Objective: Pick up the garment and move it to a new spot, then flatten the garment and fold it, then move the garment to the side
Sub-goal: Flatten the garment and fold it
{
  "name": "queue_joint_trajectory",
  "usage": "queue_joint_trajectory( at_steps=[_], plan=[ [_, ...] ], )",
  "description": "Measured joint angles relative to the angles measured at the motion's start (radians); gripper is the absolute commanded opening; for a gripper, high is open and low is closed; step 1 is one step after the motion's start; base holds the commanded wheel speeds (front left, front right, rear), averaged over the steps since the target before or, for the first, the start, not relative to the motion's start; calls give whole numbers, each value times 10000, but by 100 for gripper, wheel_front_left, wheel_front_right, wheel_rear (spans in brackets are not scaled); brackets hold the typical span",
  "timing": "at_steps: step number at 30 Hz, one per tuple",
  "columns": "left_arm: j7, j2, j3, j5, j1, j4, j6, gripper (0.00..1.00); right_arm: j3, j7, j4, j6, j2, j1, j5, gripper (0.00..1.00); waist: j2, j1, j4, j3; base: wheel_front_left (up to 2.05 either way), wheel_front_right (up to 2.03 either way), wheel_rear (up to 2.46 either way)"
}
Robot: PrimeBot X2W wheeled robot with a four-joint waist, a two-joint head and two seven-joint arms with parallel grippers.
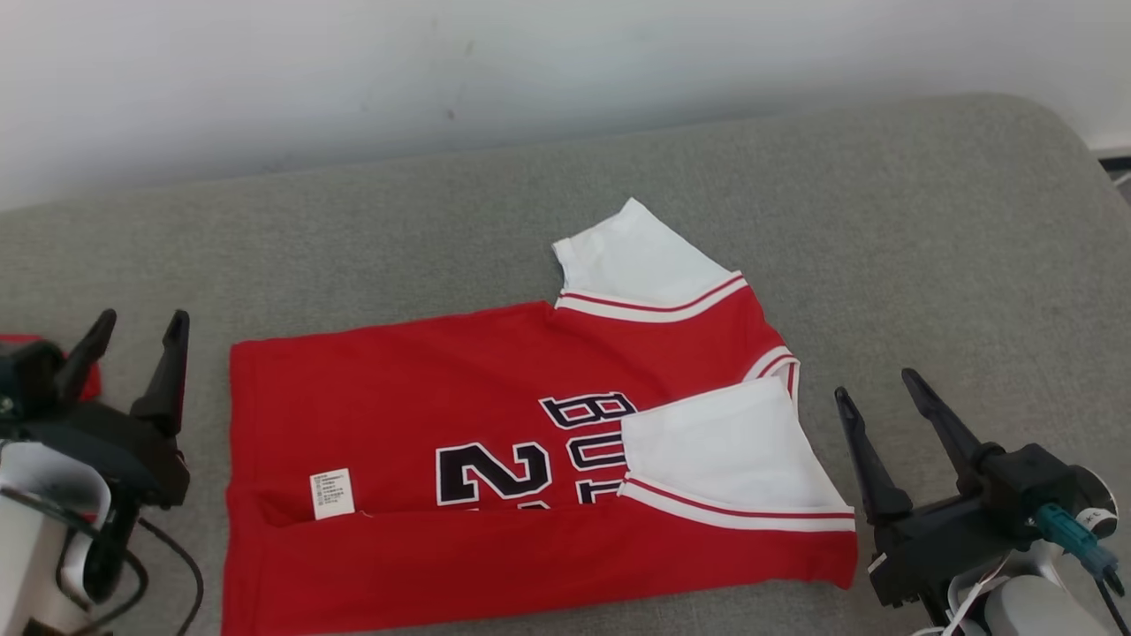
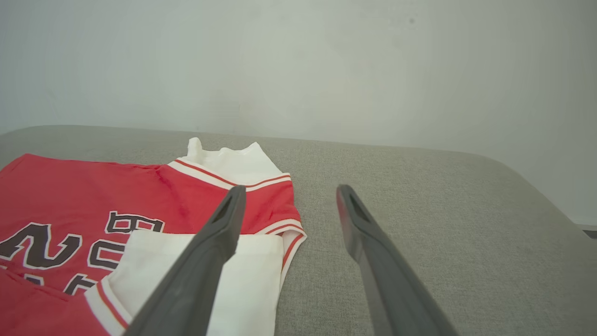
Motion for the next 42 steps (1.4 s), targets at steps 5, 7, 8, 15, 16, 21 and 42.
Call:
queue_joint_trajectory(
  at_steps=[5,7,8,15,16,21,42],
  plan=[
    [454,-8,-33,-86,-785,989,-261,100,-77,-33,-38,-4,-90,-117,-56,100,1,0,-254,455,0,0,0],
    [700,-8,-48,-171,-1047,1459,-347,100,-105,-44,-81,-15,-98,-146,-127,100,1,0,-352,620,0,0,0],
    [803,-13,-44,-203,-1123,1639,-357,100,-132,-46,-102,-15,-102,-170,-127,100,0,0,-401,704,0,0,0],
    [1233,-360,-69,-614,-1449,2571,-522,100,-276,-69,-199,-29,-142,-317,-219,100,1,0,-629,1159,0,0,0],
    [1283,-408,-73,-635,-1528,2709,-543,100,-311,-69,-213,-29,-144,-317,-222,100,1,0,-655,1225,0,0,0],
    [1538,-468,-272,-617,-1790,3478,-606,100,-364,-69,-259,-46,-140,-318,-290,100,1,0,-712,1474,0,0,0],
    [1174,-1043,-792,-800,-2527,4506,-782,0,-337,-69,-217,-113,-94,-596,-397,100,0,-2,-303,1559,0,0,0]
  ],
)
